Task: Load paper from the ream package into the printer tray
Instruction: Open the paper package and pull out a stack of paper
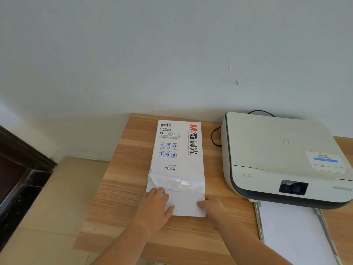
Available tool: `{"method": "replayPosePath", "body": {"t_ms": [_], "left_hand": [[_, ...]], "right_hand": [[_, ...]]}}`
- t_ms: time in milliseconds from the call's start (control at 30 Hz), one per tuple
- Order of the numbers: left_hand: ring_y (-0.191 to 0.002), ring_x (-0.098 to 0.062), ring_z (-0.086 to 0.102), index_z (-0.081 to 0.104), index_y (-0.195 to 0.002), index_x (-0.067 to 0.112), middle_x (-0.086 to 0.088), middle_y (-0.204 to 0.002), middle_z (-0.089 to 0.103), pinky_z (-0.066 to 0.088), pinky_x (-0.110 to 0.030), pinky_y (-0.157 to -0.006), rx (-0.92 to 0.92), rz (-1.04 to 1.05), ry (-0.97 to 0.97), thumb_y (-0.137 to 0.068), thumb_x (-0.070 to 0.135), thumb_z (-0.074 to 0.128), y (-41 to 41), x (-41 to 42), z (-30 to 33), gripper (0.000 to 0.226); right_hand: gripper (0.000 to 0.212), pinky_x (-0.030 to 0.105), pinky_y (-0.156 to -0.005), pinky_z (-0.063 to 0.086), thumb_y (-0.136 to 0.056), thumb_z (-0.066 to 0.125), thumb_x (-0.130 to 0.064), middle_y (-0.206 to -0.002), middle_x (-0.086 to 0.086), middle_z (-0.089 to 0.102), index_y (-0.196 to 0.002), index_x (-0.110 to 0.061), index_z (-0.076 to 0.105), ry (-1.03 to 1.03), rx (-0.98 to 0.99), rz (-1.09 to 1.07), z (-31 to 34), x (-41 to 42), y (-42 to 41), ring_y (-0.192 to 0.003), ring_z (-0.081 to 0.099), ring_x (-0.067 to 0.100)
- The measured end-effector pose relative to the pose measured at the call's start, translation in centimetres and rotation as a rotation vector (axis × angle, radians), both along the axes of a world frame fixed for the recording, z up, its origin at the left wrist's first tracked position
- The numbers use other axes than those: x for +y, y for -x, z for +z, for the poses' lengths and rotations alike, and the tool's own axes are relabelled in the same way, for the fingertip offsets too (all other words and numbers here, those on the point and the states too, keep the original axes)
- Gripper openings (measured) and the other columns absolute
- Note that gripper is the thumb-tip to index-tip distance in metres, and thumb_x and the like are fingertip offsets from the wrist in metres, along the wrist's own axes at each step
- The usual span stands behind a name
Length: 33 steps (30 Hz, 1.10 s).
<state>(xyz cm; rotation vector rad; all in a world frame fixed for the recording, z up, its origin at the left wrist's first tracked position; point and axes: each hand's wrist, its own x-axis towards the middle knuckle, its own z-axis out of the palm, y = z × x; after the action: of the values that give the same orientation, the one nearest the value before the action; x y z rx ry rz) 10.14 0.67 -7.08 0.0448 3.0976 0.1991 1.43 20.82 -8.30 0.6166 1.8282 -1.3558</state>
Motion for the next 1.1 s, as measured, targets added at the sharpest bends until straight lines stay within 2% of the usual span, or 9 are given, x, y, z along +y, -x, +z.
{"method": "replayPosePath", "body": {"t_ms": [200, 267, 400, 500, 633, 800, 900, 967, 1100], "left_hand": [[-0.088, -0.018, 0.06, 0.065, -0.087, 0.023, 0.002, -0.106, 0.062, 0.054, -0.03, -0.062, -0.055, 0.08, -0.018, -0.075, 0.056, 0.043, -0.1, 0.1, -0.7, 0.041], [-0.095, -0.02, 0.059, 0.065, -0.094, 0.022, 0.0, -0.113, 0.06, 0.055, -0.032, -0.068, -0.053, 0.137, -0.05, -0.077, 0.055, 0.045, -0.1, 0.2, -1.2, 0.042], [-0.119, -0.025, 0.043, 0.057, -0.119, 0.019, -0.004, -0.133, 0.047, 0.05, -0.039, -0.088, -0.059, 0.412, -0.283, -0.085, 0.045, 0.057, 0.4, 0.2, -1.2, 0.043], [-0.117, -0.028, 0.041, 0.054, -0.118, 0.014, -0.008, -0.126, 0.046, 0.045, -0.04, -0.092, -0.037, 0.58, -0.452, -0.085, 0.035, 0.063, 1.0, 0.0, -0.9, 0.04], [-0.112, -0.032, 0.049, 0.056, -0.118, 0.011, -0.011, -0.123, 0.047, 0.043, -0.042, -0.096, -0.052, 0.722, -0.567, -0.081, 0.023, 0.071, 1.6, -0.5, -1.0, 0.042], [-0.11, -0.027, 0.049, 0.057, -0.116, 0.011, -0.009, -0.121, 0.049, 0.043, -0.036, -0.093, -0.112, 0.717, -0.596, -0.08, 0.013, 0.071, 1.5, -0.6, -1.2, 0.038], [-0.101, -0.021, 0.051, 0.056, -0.116, 0.012, -0.004, -0.118, 0.047, 0.046, -0.032, -0.085, -0.139, 0.738, -0.618, -0.082, 0.009, 0.069, 1.1, -0.3, -1.0, 0.036], [-0.091, -0.018, 0.05, 0.055, -0.115, 0.013, -0.001, -0.116, 0.044, 0.046, -0.03, -0.078, -0.157, 0.743, -0.631, -0.084, 0.007, 0.067, 0.8, -0.2, -0.8, 0.034], [-0.093, -0.019, 0.054, 0.054, -0.116, 0.014, -0.001, -0.122, 0.044, 0.05, -0.033, -0.078, -0.185, 0.759, -0.636, -0.085, 0.005, 0.065, 0.3, 0.0, -0.5, 0.035]], "right_hand": [[0.03, 0.049, -0.086, 0.057, -0.084, 0.056, 0.002, -0.106, 0.014, 0.07, -0.111, -0.008, 0.06, 0.101, -0.084, -0.056, -0.1, 0.8, -2.2, -0.096, 0.067, 0.033], [0.032, 0.047, -0.083, 0.058, -0.083, 0.052, 0.003, -0.108, 0.014, 0.07, -0.112, -0.01, 0.06, 0.157, -0.136, -0.06, 0.2, 1.0, -2.9, -0.098, 0.067, 0.034], [0.036, 0.042, -0.076, 0.058, -0.082, 0.048, 0.004, -0.11, 0.015, 0.069, -0.115, -0.009, 0.057, 0.203, -0.196, -0.081, 0.3, 1.2, -3.5, -0.1, 0.066, 0.034], [0.036, 0.044, -0.079, 0.058, -0.082, 0.048, 0.003, -0.11, 0.015, 0.069, -0.115, -0.008, 0.057, 0.209, -0.192, -0.074, 0.5, 1.3, -3.4, -0.1, 0.066, 0.034], [0.032, 0.047, -0.085, 0.058, -0.084, 0.051, -0.004, -0.109, 0.012, 0.07, -0.114, -0.012, 0.059, 0.195, -0.165, -0.045, 0.7, 1.3, -3.1, -0.099, 0.067, 0.033], [0.025, 0.046, -0.082, 0.058, -0.088, 0.061, -0.016, -0.103, 0.009, 0.07, -0.112, -0.011, 0.057, 0.07, -0.008, -0.035, 0.6, 0.9, -1.6, -0.091, 0.068, 0.028], [0.03, 0.039, -0.076, 0.057, -0.09, 0.06, -0.016, -0.104, 0.001, 0.063, -0.117, -0.02, 0.048, -0.041, 0.127, -0.01, 1.0, 0.6, -0.8, -0.088, 0.065, 0.021], [0.031, 0.033, -0.066, 0.054, -0.09, 0.057, -0.014, -0.104, -0.003, 0.062, -0.118, -0.023, 0.046, -0.088, 0.213, 0.041, 1.3, 0.6, -1.0, -0.084, 0.064, 0.017], [0.024, 0.023, -0.053, 0.043, -0.091, 0.051, -0.007, -0.088, -0.003, 0.056, -0.107, -0.024, 0.052, -0.133, 0.288, 0.197, 1.2, 0.9, -1.8, -0.068, 0.054, 0.012]]}}
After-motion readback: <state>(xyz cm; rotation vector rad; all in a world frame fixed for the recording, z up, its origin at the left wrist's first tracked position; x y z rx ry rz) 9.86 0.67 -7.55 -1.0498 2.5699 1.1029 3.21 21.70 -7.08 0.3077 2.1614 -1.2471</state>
